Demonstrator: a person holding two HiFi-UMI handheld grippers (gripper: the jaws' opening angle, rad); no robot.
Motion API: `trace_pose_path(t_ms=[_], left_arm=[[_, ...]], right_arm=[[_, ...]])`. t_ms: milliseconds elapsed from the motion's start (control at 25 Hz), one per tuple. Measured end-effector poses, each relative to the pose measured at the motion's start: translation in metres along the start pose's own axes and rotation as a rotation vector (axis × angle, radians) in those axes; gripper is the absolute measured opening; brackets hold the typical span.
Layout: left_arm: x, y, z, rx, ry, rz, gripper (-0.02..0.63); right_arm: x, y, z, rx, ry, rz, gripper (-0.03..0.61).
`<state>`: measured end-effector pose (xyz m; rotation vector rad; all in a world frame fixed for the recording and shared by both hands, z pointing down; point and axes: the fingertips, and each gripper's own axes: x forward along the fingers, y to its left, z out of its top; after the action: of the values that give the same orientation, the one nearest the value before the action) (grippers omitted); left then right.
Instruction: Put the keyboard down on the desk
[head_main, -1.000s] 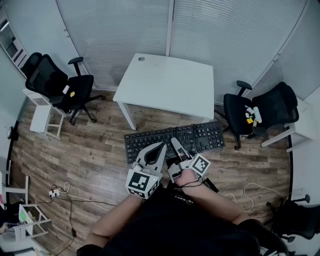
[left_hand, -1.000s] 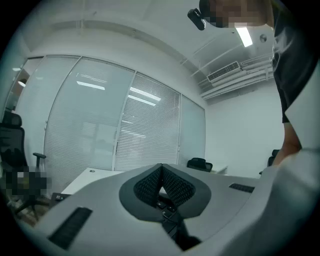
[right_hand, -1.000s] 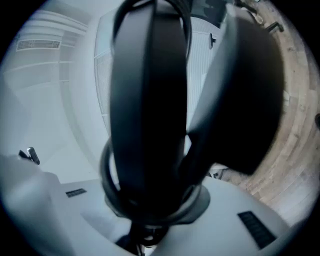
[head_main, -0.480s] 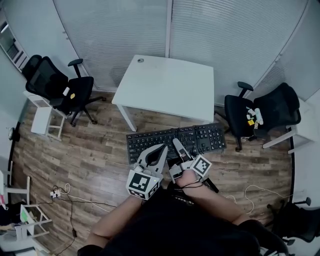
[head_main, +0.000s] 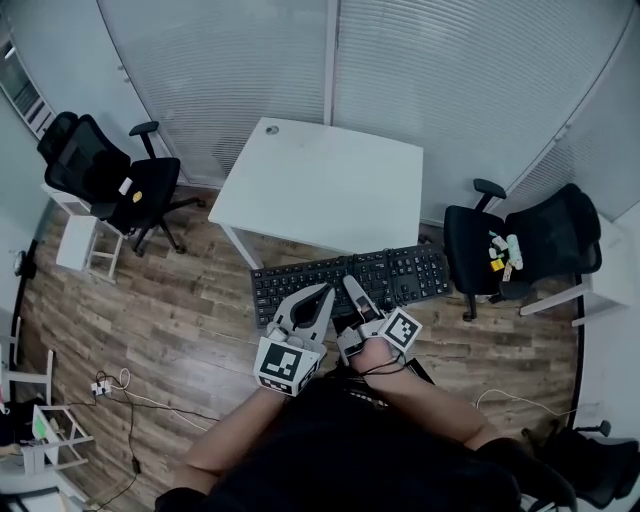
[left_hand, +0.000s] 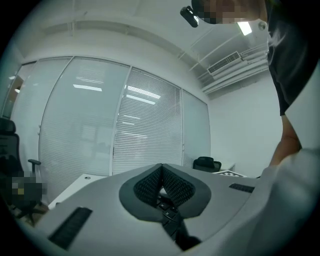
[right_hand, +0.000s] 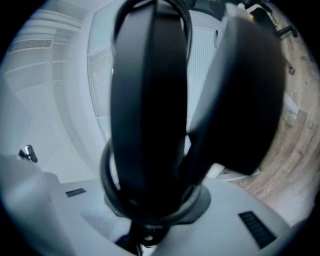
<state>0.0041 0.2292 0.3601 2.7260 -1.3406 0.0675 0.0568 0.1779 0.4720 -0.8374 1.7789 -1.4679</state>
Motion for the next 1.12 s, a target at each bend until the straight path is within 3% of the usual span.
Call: trace_pose_path(t_ms=[360, 1120], left_arm=[[0.073, -0.003, 0.003, -0.077, -0.032, 0.036, 0.012], [0.145, 0.016, -0.004, -0.08, 0.017, -0.086, 0.012]], right_arm=[[0.017, -0.006, 0.08, -0.02, 0.039, 0.027, 0.112], [0.044, -0.045, 0.129, -0.004, -0.046, -0.048, 0.112]])
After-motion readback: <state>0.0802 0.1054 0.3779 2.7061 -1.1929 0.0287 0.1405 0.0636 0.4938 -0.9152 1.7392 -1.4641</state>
